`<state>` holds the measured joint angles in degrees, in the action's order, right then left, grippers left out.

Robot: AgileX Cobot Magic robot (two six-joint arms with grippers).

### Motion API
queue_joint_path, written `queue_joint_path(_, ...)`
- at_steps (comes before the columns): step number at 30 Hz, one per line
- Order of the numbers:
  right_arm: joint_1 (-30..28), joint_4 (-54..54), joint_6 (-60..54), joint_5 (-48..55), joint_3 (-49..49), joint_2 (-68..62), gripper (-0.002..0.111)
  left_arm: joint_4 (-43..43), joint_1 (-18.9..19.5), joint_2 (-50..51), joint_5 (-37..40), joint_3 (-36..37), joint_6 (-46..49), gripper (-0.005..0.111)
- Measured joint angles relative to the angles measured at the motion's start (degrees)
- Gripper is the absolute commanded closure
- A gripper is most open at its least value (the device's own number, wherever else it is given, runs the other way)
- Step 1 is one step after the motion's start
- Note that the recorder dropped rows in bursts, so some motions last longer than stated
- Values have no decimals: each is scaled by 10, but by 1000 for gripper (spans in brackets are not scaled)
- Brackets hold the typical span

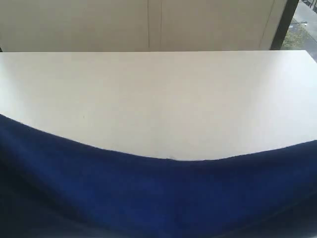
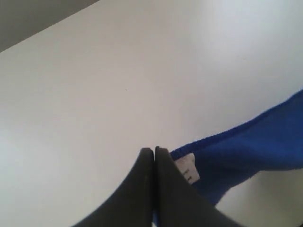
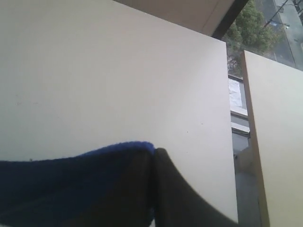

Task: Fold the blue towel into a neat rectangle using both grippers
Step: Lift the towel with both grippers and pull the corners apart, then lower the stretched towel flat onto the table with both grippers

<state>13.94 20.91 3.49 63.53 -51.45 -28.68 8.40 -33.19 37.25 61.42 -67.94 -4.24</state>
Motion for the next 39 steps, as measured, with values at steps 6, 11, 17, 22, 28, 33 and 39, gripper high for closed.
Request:
queue_joint_path(6,0,44,82,-134,46,-195,108,147,0,131,-163,138,-134,107)
queue_joint_path(11,0,212,247,-225,53,-395,108,358,0,293,-292,188,-312,107)
queue_joint_path(17,0,365,400,-293,53,-513,108,598,5,414,-324,189,-510,107)
queue_joint_path(22,0,477,505,-301,53,-567,108,706,41,473,-363,189,-617,107)
queue_joint_path(28,-20,571,613,-324,48,-622,108,771,95,518,-419,189,-692,107)
queue_joint_path(33,-42,587,630,-335,16,-662,108,815,111,547,-438,186,-737,107)
queue_joint_path(39,-69,592,631,-360,-19,-702,108,827,111,586,-448,141,-747,107)
